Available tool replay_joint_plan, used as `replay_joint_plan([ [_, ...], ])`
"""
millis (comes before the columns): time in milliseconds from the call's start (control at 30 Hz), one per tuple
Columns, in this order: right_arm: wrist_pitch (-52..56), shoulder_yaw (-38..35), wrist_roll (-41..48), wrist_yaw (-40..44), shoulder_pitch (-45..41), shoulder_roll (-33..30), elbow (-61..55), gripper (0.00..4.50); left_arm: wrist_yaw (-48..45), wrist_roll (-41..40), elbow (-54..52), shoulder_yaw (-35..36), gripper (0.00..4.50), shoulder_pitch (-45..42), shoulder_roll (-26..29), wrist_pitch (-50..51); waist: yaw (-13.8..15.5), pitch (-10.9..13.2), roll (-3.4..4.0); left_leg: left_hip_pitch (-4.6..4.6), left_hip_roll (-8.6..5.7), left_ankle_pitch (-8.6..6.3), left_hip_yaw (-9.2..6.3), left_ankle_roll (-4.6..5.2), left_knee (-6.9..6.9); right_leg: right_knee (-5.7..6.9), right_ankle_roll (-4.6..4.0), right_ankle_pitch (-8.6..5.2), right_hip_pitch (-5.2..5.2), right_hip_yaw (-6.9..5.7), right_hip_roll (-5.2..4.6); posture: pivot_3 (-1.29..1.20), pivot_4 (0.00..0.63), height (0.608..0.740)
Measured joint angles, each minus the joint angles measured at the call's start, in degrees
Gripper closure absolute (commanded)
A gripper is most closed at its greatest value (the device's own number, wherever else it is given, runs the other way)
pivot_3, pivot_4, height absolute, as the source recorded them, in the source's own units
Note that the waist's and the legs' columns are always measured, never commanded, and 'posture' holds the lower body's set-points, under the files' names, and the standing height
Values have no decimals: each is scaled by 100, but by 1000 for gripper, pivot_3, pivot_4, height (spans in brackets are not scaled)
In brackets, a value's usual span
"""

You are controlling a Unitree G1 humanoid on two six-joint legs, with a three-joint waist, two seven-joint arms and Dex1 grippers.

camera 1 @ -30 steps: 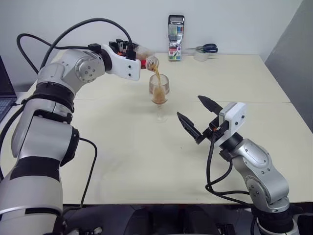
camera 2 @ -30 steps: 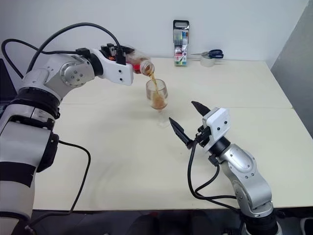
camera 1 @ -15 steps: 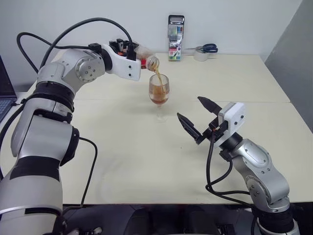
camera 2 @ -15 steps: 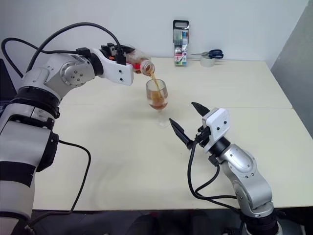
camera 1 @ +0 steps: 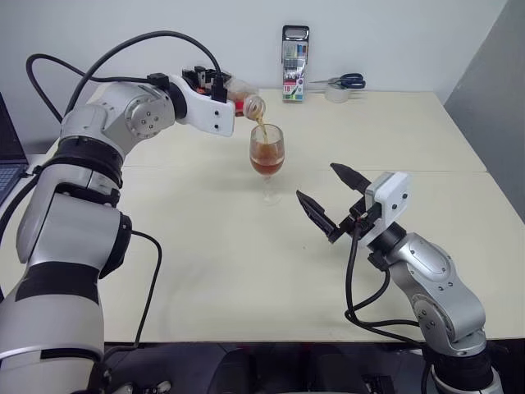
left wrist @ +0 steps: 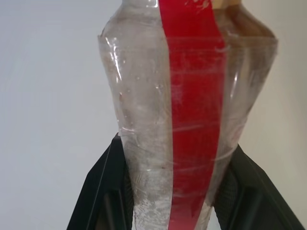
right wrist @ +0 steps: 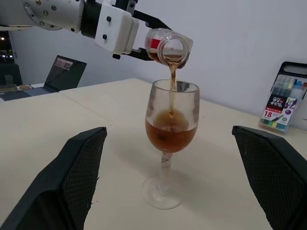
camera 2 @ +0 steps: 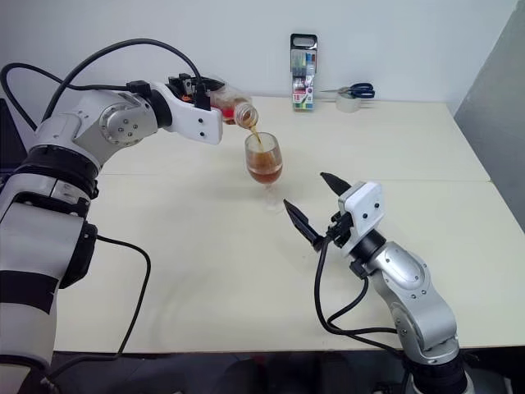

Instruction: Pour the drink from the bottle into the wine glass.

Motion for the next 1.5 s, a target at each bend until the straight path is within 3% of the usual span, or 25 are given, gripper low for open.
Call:
replay_joint_plan([
  [233,26,0,-3,6,0,1,-2,0,-208,-234,7,47,2813,1,-40,15,1,0,0,0,0,0,0,0,1,1,0,0,0,-1,0,0,150,740],
  [567,38,-4,-6,43,4,-75,-2,0,-1545,-1602,-38,863,2813,271,-319,587,-19,0,0,2,1,0,0,0,4,6,0,0,0,0,0,0,150,740],
  [767,38,-3,-2,113,-16,-100,12,0,-2072,-2285,-473,1307,2813,461,-367,1186,-11,-1,0,2,1,0,-1,0,7,7,0,0,1,0,0,0,150,740],
  [933,39,0,31,229,-48,-126,19,0,-2413,-3142,-1194,1894,2813,840,-720,2366,-14,-1,0,1,1,0,-3,0,12,13,0,0,1,1,-1,0,150,740],
  [1033,45,-3,143,410,-60,-307,-19,0,-2180,-3753,-1914,2462,2813,1369,-996,3496,-32,-7,11,7,2,0,0,0,15,22,0,0,1,8,-1,0,150,740],
  [1233,38,-48,519,907,456,-730,-480,0,-543,-4710,-3237,3833,2813,2720,-1530,5842,-49,-9,8,5,4,0,-6,0,22,39,0,0,-2,8,0,0,150,740],
  [1333,-16,-43,659,1153,584,-874,-546,0,99,-4978,-3827,4330,2813,3190,-1703,6420,-17,-11,4,7,4,0,-5,0,37,53,0,0,-1,11,0,0,150,740],
  [1500,-99,-3,663,1301,471,-890,-407,0,210,-5189,-4327,4402,2813,3904,-1873,6535,21,-12,3,8,2,-1,-8,0,77,82,0,0,8,10,0,0,150,740],
])
